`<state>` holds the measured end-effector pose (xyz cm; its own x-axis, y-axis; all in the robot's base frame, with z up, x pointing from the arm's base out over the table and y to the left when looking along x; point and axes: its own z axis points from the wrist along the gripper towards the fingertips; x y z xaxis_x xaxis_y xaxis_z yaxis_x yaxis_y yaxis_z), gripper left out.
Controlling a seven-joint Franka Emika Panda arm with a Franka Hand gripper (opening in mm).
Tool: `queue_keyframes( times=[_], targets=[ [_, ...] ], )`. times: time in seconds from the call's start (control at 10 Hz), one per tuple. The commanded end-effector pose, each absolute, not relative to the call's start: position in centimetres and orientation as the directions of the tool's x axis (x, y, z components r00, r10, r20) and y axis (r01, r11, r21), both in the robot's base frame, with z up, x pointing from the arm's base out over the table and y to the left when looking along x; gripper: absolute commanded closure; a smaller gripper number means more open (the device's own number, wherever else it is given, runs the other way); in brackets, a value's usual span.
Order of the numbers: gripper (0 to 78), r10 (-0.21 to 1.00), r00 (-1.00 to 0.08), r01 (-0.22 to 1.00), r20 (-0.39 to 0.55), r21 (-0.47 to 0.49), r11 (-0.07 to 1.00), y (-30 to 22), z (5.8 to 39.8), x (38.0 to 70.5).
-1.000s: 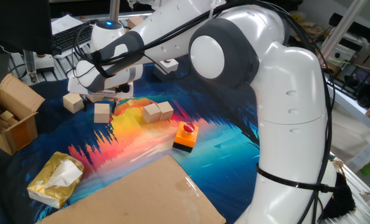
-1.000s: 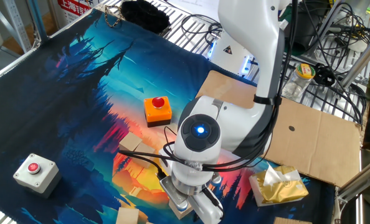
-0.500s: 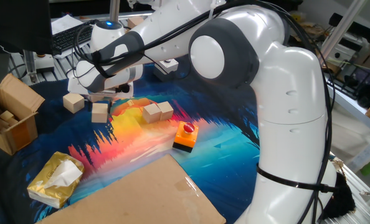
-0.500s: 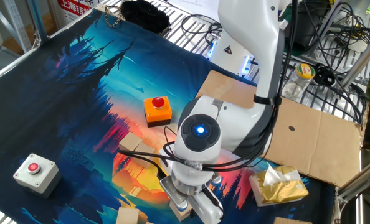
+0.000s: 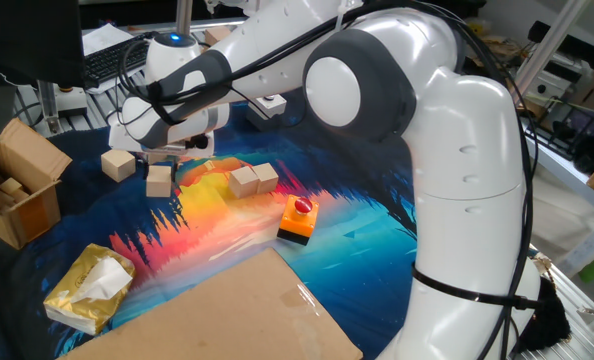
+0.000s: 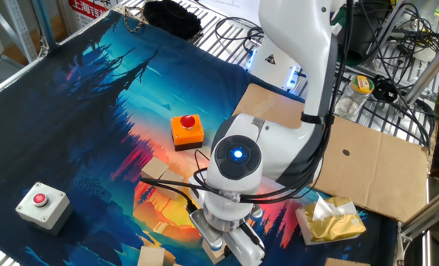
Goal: Stack the blocks into a pyramid shape
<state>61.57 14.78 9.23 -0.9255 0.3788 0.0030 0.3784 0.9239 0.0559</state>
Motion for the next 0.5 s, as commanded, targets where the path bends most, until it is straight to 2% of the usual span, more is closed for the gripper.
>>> queue_keyframes(
  times=[0.1,0.2,0.3,0.5],
  targets=[
    [76.4,0.378,-0.926,0.378,0.000,0.058,0.924,14.8,9.4,61.7],
    [76.4,0.378,-0.926,0.378,0.000,0.058,0.924,14.8,9.4,61.7],
    [76.4,0.196,-0.980,0.197,0.016,0.104,0.975,14.0,14.5,60.6],
    [76.4,0.139,-0.990,0.140,0.017,0.096,0.985,13.8,15.6,60.2]
  ],
)
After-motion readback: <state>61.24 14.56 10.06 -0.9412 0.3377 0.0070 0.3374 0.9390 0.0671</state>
